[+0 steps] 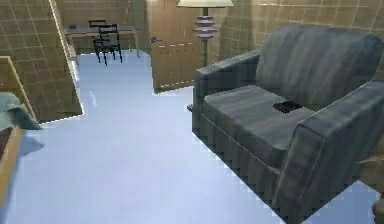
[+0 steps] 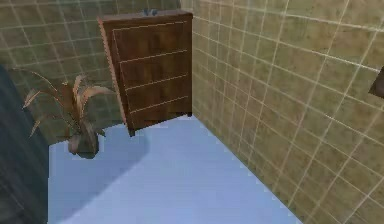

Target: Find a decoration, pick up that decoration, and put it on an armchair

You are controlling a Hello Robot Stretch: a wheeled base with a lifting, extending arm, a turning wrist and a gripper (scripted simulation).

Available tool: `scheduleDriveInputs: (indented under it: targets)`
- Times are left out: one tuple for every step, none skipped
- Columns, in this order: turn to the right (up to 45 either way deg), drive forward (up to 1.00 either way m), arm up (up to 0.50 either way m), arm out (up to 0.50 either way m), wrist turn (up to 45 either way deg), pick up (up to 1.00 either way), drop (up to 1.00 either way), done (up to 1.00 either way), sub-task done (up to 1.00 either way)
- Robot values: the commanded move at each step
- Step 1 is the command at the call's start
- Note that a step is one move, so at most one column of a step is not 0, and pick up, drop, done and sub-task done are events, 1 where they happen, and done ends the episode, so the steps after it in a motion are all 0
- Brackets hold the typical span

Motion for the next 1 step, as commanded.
scheduleDriveInputs:
  targets:
    - [-18.0, 0.00, 0.00, 0.00, 0.0, 0.00, 0.00, 0.00, 0.00]
